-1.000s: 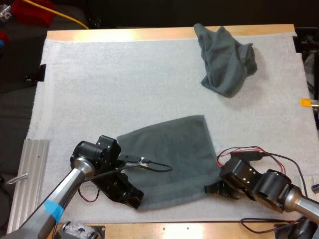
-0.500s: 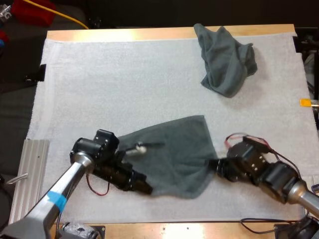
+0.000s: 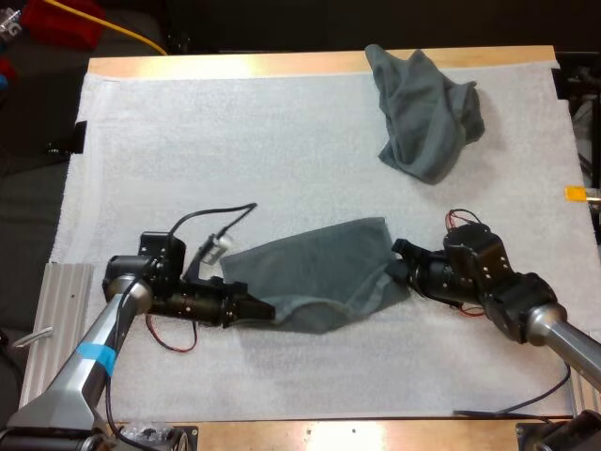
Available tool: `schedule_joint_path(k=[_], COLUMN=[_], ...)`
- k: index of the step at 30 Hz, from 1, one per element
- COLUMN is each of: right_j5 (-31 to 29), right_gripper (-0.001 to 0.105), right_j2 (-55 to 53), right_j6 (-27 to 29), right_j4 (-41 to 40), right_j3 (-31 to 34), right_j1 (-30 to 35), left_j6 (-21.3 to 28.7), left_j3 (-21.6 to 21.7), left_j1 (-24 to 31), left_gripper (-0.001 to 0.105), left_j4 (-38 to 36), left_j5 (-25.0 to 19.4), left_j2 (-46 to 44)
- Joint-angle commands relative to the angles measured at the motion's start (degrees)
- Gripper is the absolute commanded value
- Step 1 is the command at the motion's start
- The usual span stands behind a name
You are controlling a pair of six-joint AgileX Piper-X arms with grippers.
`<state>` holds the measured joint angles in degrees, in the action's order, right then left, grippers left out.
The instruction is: Pick towel from pile, fold and stack
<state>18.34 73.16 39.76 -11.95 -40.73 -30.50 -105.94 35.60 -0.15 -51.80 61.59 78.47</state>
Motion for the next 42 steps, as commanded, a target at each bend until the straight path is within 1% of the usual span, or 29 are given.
schedule_joint_path(k=[1, 2, 3, 5, 8, 10, 12, 16, 18, 20, 25, 27, 31, 33, 35, 37, 38, 39, 41, 42], right_j5=[0.8, 0.9, 0.83, 0.83, 0.67, -0.29, -1.05, -2.33, -2.75, -2.99, -6.21, -6.79, -8.34, -9.02, -9.37, -9.53, -9.53, -9.53, -9.53, -9.53], right_gripper=[0.002, 0.002, 0.002, 0.002, 0.002, 0.002, 0.002, 0.002, 0.002, 0.002, 0.002, 0.002, 0.002, 0.002, 0.002, 0.004, 0.006, 0.007, 0.015, 0.019], right_j2=[0.94, 1.83, 2.14, 3.66, 5.34, 6.32, 7.36, 9.2, 10.02, 11.07, 12.3, 12.59, 12.61, 12.61, 12.61, 12.61, 12.61, 12.61, 12.61, 12.61], right_j6=[-0.19, -0.84, -1.28, -2.56, -4.11, -5.04, -5.12, -5.16, -5.32, -5.58, -6.68, -6.8, -7.03, -7.03, -8.07, -8.66, -9.0, -9.12, -9.11, -9.11], right_j4=[1.53, 2.83, 3.45, 7.14, 11.28, 12.64, 13.43, 14.15, 15.07, 16.83, 17.34, 17.94, 19.04, 19.04, 19.04, 19.04, 19.04, 19.04, 19.04, 19.2], right_j3=[-0.46, -0.47, -0.47, -0.64, -0.64, -0.64, -0.64, -0.64, -0.64, -0.64, -0.64, -0.64, -0.64, -0.64, -0.64, -0.64, -0.64, -0.64, -0.64, -0.64], right_j1=[0.3, 0.3, 0.3, 0.3, 0.3, 0.3, 0.3, 0.3, 0.3, 0.3, 0.3, 0.3, 0.3, 0.3, 0.3, 0.3, 0.3, 0.3, 0.3, 0.3], left_j6=[-0.06, -0.06, -0.06, 0.85, 0.32, -0.1, -0.12, -0.12, -0.12, -0.12, -0.12, -0.12, -0.12, 0.46, 0.46, 0.46, 0.34, 0.33, 0.2, -0.09], left_j3=[0.28, 0.28, 0.28, 0.28, 0.28, 0.28, 0.28, 0.28, 0.28, 0.28, 0.28, 0.28, 0.28, 0.28, 0.28, 0.28, 0.28, 0.28, 0.28, 0.28], left_j1=[0.75, 1.33, 1.47, 1.49, 1.49, 1.49, 1.49, 1.49, 1.49, 1.49, 1.49, 1.49, 1.49, 1.49, 1.49, 1.49, 1.49, 1.49, 1.49, 1.49], left_gripper=[0.0, 0.0, 0.0, 0.0, 0.0, 0.0, 0.0, 0.0, 0.0, 0.0, 0.0, 0.0, 0.0, 0.004, 0.014, 0.02, 0.025, 0.027, 0.039, 0.043], left_j4=[0.79, 1.17, 1.37, 2.4, 4.51, 5.84, 6.96, 9.17, 10.06, 10.67, 12.45, 12.83, 12.97, 12.97, 12.97, 12.97, 12.97, 12.97, 12.97, 12.97], left_j5=[-0.56, -1.88, -2.28, -4.66, -6.48, -7.4, -8.11, -12.51, -14.08, -16.62, -20.14, -21.08, -24.49, -24.94, -24.94, -24.94, -24.94, -24.94, -24.94, -24.94], left_j2=[-0.09, -0.09, -0.09, -0.09, 0.05, 0.05, 0.05, 0.05, 0.05, 0.05, 0.05, 0.05, 0.05, 0.05, 0.05, 0.05, 0.05, 0.05, 0.05, 0.05])
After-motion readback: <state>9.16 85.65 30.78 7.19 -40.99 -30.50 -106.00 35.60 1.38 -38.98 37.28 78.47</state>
